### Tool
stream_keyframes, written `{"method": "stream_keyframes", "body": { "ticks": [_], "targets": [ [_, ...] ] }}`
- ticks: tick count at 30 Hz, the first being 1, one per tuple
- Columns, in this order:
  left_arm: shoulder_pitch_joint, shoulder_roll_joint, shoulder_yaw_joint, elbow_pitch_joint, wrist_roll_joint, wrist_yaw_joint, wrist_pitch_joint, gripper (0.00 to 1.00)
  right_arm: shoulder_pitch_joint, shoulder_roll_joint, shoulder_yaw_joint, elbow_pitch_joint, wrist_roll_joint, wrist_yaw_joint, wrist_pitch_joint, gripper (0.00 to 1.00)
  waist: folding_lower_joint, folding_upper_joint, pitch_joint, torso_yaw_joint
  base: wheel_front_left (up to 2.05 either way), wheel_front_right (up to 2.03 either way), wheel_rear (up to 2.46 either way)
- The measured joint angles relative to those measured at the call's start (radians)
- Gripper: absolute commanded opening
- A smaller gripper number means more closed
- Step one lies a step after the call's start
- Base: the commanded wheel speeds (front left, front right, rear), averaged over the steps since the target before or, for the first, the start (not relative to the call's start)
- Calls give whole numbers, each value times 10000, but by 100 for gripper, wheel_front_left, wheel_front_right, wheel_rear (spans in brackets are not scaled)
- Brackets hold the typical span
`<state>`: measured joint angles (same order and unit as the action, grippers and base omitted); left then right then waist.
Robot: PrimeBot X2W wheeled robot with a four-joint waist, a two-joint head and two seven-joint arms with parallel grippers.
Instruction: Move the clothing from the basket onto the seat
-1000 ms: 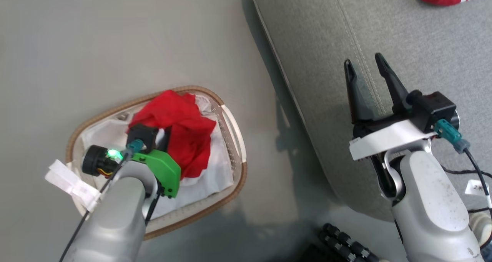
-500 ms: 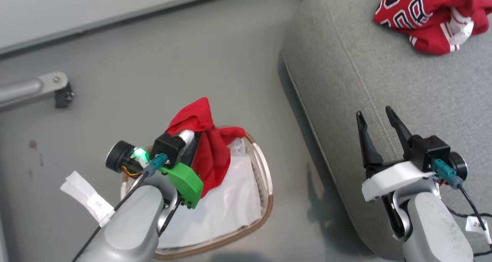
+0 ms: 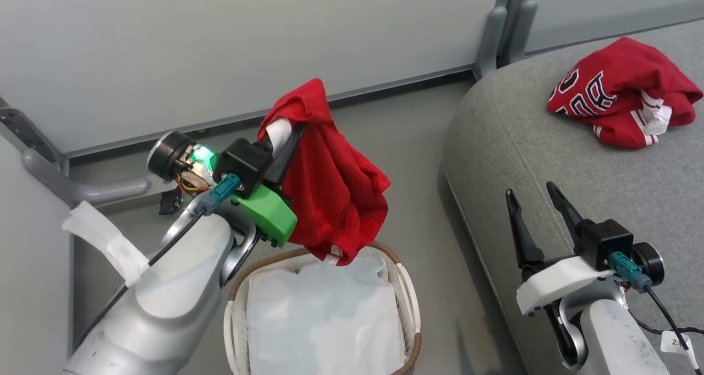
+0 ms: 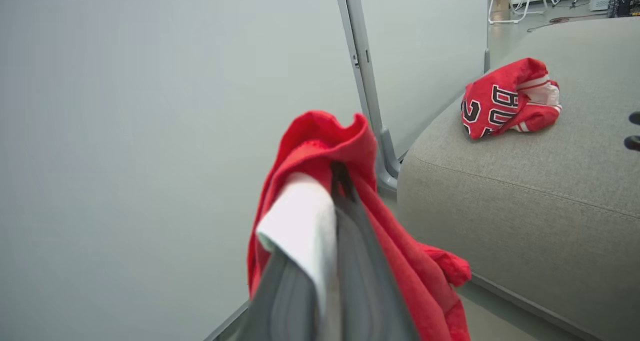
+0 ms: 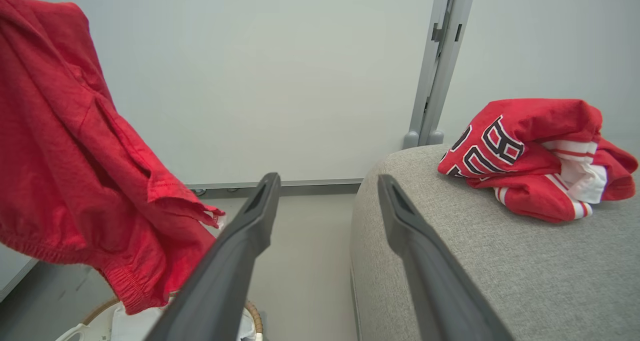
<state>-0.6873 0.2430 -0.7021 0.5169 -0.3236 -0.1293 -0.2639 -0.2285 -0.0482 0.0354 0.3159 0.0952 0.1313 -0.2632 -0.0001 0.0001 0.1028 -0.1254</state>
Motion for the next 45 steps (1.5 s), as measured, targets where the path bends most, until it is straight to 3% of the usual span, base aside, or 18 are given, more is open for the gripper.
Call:
{"method": "stream_keyframes", "body": {
  "ticks": [15, 21, 26, 38, 39, 40, 41, 45],
  "targets": [
    [-1551, 276, -336, -746, -290, -15, 0, 0, 307, -2, 665, 136, 109, 0, 0, 100, 0, 0, -1060, 386, 0, 0, 0],
    [-1847, 82, -441, -867, -368, -21, 52, 0, 123, -6, 1584, 257, 199, 0, 0, 100, 0, 0, -1173, 482, 0, 0, 0],
    [-1956, -244, -740, -1009, -477, -23, 71, 0, -612, 2, 2525, 500, -652, 0, 0, 100, 0, 0, -1237, 656, 0, 0, 0],
    [-1980, -794, -1475, -1304, -784, -23, 63, 0, -2032, -4, 2842, 1837, -1168, 0, 0, 100, 0, 0, -1298, 1305, 0, 0, 0],
    [-1981, -811, -1530, -1321, -813, -23, 63, 0, -2125, -4, 2905, 2006, -1147, 2, 0, 40, 0, 0, -1302, 1354, 0, 0, 0],
    [-1981, -823, -1578, -1342, -815, -23, 63, 0, -2231, -4, 2970, 2159, -1141, 2, -2, 29, 0, -1, -1305, 1398, 0, 0, 0],
    [-1981, -826, -1630, -1365, -848, -23, 61, 0, -2350, -2, 3020, 2320, -1141, 2, 0, 0, 0, 0, -1308, 1438, 0, 0, 0],
    [-1974, -800, -1668, -1360, -1070, -23, 61, 0, -2600, -2, 3018, 2535, -1083, 2, 0, 0, 0, 0, -1317, 1521, 0, 0, 0]
  ]
}}
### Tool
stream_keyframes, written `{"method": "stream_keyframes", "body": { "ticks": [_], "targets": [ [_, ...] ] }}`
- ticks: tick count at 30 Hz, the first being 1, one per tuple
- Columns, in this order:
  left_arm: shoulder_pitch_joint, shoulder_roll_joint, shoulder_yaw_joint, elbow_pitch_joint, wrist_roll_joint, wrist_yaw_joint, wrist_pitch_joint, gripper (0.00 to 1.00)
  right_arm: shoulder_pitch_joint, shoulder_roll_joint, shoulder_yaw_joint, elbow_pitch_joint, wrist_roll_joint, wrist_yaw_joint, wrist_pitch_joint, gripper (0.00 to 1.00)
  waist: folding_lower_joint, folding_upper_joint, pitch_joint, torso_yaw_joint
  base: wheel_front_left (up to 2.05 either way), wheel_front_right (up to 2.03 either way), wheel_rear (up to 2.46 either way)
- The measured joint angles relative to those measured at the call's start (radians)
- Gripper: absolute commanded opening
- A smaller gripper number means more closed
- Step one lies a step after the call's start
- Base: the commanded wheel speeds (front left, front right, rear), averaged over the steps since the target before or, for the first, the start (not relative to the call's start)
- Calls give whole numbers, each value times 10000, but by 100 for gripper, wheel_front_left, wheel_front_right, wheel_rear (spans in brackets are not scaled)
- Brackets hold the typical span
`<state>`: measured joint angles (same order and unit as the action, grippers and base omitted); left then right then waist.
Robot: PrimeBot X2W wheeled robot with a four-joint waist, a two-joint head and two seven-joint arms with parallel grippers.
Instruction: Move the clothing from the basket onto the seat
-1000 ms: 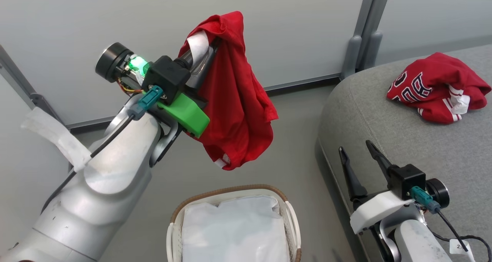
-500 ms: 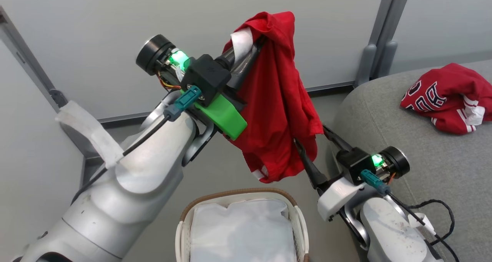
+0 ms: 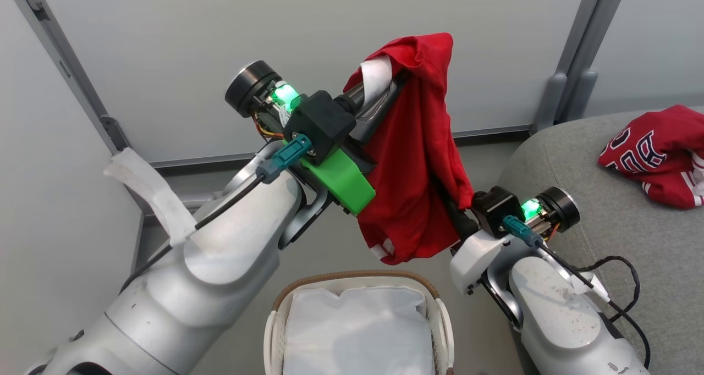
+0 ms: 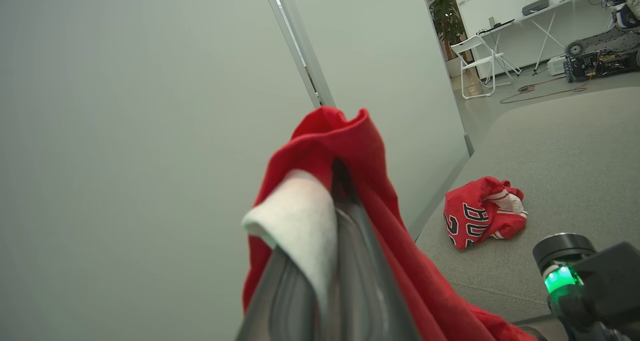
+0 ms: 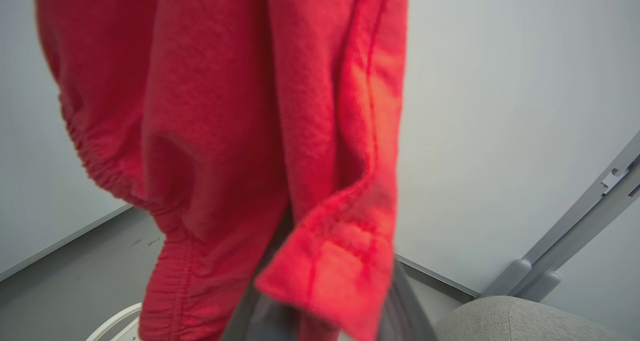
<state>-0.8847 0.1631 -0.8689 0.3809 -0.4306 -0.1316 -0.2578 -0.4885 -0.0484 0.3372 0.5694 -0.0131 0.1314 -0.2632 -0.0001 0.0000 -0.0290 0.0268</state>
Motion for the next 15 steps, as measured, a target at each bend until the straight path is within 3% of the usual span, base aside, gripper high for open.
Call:
{"method": "stream_keyframes", "body": {
  "ticks": [11, 12, 13, 15],
  "targets": [
    [774, 107, 349, 309, -485, 161, -46, 0, -9, 2, -430, -98, 151, 0, 0, 0, 0, 0, 94, -194, 0, 0, 0],
    [944, 100, 393, 372, -570, 176, -46, 18, -8, 2, -541, -128, 150, -2, 0, 0, 0, 0, 110, -226, 0, 0, 0],
    [1105, 96, 422, 435, -617, 186, -46, 27, -6, 2, -688, -140, 146, 0, 0, 0, 0, 0, 128, -255, 0, 0, 0],
    [1383, 58, 493, 506, -686, 251, -46, 59, 4, 2, -1026, -140, 79, -2, 0, 0, 0, 0, 168, -300, 0, 0, 0]
  ]
}}
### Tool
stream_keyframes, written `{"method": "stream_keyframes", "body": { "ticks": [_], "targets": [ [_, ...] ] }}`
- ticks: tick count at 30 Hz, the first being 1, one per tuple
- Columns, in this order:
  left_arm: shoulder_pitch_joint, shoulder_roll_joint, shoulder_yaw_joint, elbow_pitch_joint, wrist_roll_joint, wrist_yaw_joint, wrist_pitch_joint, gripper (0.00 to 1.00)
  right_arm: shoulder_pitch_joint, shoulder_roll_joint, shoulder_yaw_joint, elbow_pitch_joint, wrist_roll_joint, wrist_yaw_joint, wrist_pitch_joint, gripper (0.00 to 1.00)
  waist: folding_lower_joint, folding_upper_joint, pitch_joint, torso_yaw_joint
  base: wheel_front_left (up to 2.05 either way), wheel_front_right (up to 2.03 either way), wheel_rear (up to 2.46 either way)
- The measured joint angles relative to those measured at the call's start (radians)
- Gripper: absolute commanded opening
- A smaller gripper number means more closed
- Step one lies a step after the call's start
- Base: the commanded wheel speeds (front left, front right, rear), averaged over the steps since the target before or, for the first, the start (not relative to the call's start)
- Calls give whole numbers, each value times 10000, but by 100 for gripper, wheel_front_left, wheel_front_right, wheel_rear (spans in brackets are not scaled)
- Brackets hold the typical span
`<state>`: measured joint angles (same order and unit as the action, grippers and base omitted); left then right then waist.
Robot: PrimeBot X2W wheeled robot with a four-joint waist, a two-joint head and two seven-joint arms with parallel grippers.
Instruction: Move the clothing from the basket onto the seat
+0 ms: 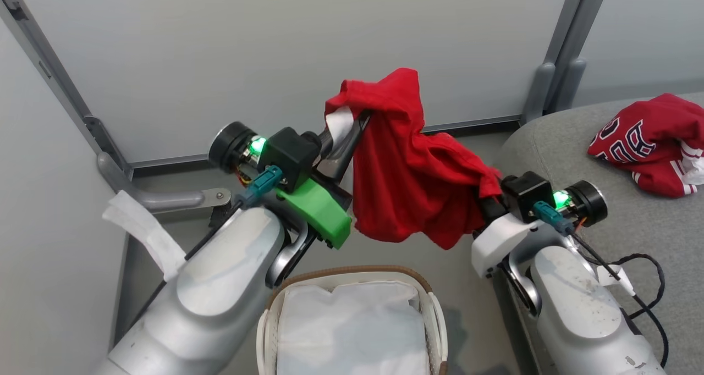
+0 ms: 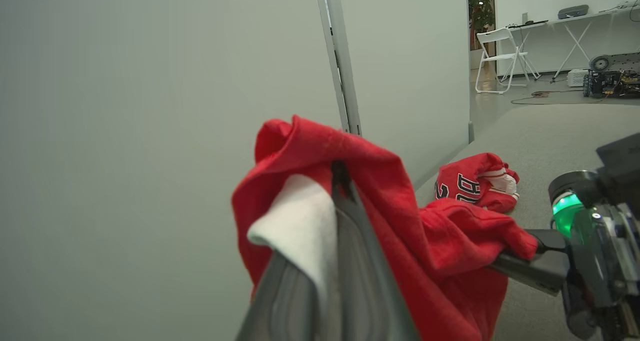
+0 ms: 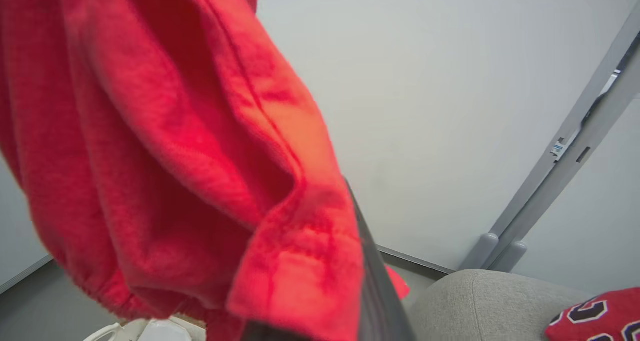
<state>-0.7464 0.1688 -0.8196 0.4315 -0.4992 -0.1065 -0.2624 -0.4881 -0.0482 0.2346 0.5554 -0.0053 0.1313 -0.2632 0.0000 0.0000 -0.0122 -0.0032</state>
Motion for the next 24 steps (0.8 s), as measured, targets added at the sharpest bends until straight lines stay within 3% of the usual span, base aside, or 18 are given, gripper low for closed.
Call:
{"method": "stream_keyframes", "body": {
  "ticks": [1, 2, 15, 24],
  "targets": [
    [162, -33, 50, 38, -33, 12, -2, 91, 4, -2, -184, -4, -61, 2, 0, 0, 0, 0, 21, -23, 0, 0, 0],
    [297, -48, 82, 81, -81, 13, -2, 100, 6, -6, -334, -4, -115, 2, 0, 0, 0, 1, 36, -41, 0, 0, 0],
    [2168, -343, 754, 608, -215, 98, -15, 100, 275, -4, -2832, -382, -1279, 2, 0, 0, 0, 0, 306, -197, 0, 0, 0],
    [2852, -462, 1377, 725, 136, 98, -15, 100, 643, 0, -3680, -815, -1547, 2, 0, 0, 0, 1, 497, -386, 0, 0, 0]
  ]
}}
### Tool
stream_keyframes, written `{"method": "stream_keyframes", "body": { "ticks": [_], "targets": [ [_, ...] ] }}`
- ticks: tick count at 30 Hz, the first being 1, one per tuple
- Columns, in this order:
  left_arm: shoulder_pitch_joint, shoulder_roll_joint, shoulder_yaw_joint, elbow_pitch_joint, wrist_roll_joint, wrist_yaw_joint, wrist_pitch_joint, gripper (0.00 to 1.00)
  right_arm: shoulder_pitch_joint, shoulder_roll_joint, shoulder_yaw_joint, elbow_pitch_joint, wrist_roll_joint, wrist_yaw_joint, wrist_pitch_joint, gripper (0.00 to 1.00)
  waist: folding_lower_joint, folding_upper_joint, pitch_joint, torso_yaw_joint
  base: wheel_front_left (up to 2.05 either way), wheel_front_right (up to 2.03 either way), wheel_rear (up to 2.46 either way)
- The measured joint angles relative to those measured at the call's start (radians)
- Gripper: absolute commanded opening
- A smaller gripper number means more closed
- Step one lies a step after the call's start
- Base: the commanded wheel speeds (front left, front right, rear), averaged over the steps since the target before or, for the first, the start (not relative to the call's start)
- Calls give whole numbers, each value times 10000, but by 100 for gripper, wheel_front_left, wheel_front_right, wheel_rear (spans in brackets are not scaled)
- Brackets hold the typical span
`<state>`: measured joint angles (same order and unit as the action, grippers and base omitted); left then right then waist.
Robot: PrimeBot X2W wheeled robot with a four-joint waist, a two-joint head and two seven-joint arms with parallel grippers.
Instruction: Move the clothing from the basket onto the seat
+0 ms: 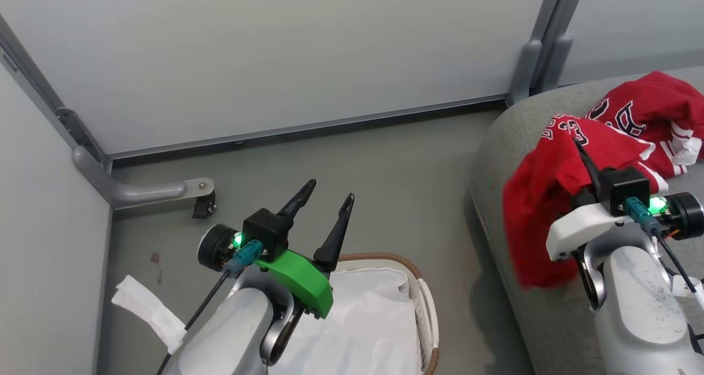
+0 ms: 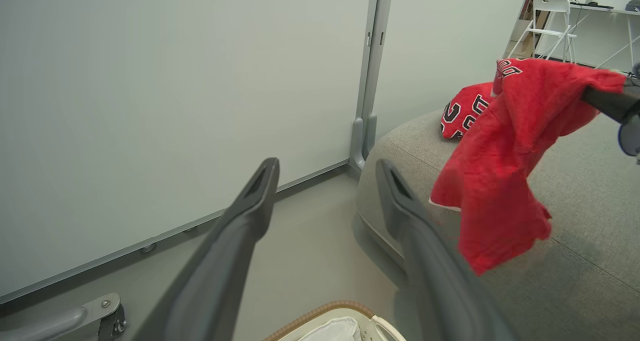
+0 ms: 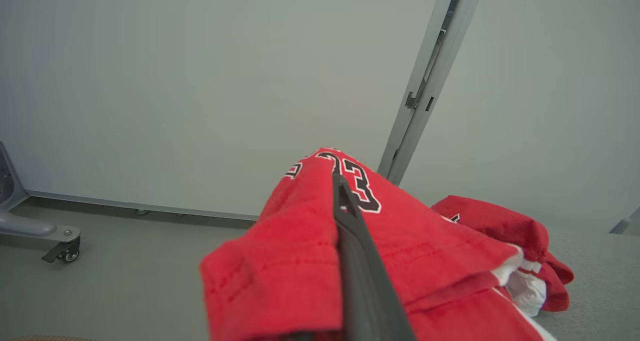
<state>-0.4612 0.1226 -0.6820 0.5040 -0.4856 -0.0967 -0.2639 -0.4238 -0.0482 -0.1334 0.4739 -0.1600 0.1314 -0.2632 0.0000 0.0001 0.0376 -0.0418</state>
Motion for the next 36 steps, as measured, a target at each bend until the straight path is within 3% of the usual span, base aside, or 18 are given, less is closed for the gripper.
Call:
{"method": "stream_keyframes", "body": {
  "ticks": [13, 29, 36],
  "targets": [
    [448, -328, 481, 148, 483, -125, 0, 100, 11, 0, -186, -339, 242, -2, 0, 0, 0, 0, 222, -908, 0, 0, 0],
    [439, -671, 314, 290, 1039, -272, 0, 100, -269, -23, -539, -729, 107, -2, 0, 0, 0, 0, 814, -3342, 0, 0, 0],
    [149, -681, 257, 309, 1229, -299, 0, 100, -334, -21, -692, -748, 203, -2, 0, 0, 0, 0, 1433, -3878, 0, 0, 0]
  ]
}}
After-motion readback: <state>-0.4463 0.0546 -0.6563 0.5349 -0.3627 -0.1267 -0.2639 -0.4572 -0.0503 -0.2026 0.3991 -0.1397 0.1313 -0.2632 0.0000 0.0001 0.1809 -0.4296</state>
